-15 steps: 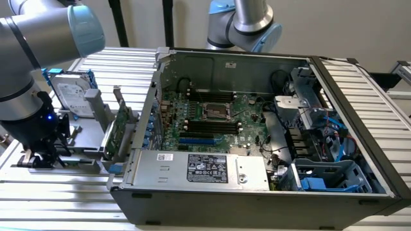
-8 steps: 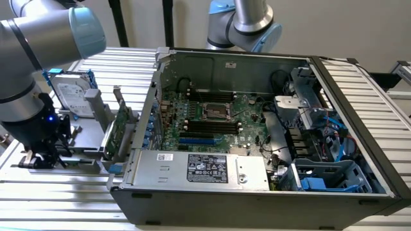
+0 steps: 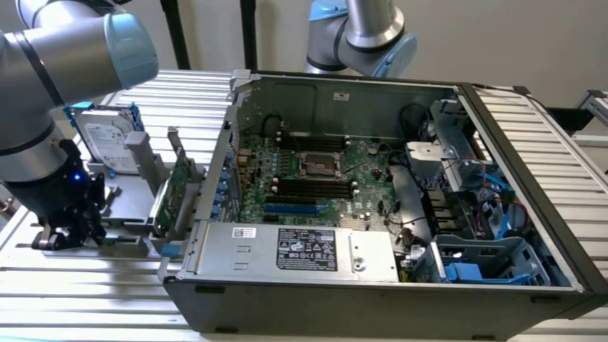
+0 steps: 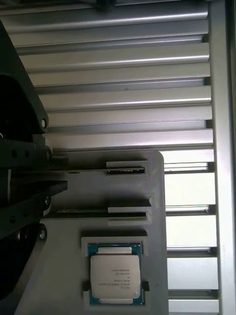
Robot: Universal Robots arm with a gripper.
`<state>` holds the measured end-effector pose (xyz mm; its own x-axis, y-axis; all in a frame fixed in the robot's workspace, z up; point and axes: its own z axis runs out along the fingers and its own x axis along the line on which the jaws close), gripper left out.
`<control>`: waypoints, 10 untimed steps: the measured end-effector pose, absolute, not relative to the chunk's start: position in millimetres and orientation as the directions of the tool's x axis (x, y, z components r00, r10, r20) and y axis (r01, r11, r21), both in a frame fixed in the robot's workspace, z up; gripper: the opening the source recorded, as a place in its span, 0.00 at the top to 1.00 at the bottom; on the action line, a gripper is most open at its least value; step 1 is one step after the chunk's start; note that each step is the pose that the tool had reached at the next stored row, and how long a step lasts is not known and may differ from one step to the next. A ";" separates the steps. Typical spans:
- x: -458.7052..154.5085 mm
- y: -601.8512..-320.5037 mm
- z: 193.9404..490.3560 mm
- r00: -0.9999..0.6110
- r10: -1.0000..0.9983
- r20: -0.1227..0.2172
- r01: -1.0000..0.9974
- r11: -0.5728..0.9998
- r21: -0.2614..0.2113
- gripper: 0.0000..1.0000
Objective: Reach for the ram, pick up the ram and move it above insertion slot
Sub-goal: 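Pick up the ram and move it above insertion slot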
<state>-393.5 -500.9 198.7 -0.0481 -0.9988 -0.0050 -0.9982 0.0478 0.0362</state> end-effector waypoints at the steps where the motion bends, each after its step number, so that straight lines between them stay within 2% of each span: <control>1: -393.4 -500.9 198.4 -0.048 -0.999 -0.005 -0.998 0.048 0.036 0.78; 2: -393.3 -501.0 198.3 -0.048 -0.999 -0.005 -0.998 0.048 0.036 0.84; 10: -392.5 -500.9 198.0 -0.054 -0.999 -0.005 -0.998 0.054 0.037 0.87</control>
